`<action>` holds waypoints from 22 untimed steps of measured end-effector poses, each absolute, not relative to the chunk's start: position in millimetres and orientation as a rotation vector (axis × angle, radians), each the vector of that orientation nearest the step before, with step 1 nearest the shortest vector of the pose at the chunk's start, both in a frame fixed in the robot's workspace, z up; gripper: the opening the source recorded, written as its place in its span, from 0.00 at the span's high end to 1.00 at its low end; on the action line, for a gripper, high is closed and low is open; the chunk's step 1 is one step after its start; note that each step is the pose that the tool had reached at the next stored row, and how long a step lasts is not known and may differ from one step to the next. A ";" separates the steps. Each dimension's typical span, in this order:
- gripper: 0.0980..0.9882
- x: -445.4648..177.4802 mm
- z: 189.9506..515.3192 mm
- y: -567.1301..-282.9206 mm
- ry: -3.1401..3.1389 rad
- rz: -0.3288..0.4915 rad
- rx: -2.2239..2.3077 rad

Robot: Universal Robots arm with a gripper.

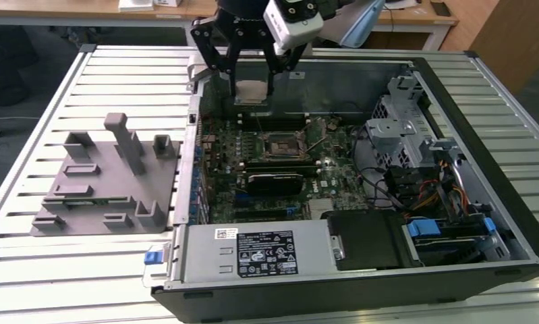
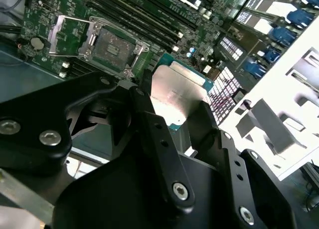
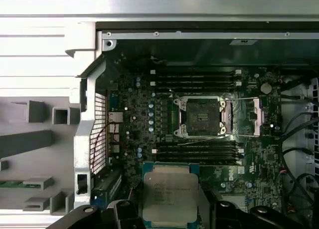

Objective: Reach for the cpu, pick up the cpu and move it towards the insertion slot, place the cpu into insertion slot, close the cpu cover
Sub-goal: 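Pick up the cpu and move it towards the insertion slot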

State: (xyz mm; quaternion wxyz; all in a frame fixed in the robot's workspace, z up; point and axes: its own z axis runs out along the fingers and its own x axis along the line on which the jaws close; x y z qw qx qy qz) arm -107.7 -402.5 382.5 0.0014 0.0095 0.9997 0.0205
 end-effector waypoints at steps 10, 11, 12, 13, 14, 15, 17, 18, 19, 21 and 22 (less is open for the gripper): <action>0.52 -86.7 381.3 -396.1 3.138 0.064 0.030; 0.52 -84.6 381.2 -395.7 3.138 0.064 0.030; 0.52 -82.0 381.1 -395.1 3.138 0.064 0.030; 0.52 -79.4 381.0 -394.4 3.138 0.064 0.030; 0.52 -77.0 380.9 -394.0 3.138 0.064 0.030; 0.52 -74.7 380.8 -393.6 3.138 0.064 0.030; 0.52 -69.5 380.5 -392.8 3.138 0.064 0.030; 0.52 -66.8 380.4 -392.5 3.138 0.064 0.030; 0.52 -61.7 380.2 -392.1 3.138 0.064 0.030; 0.52 -56.9 380.0 -391.9 3.138 0.064 0.030; 0.52 -54.4 379.9 -391.9 3.138 0.064 0.030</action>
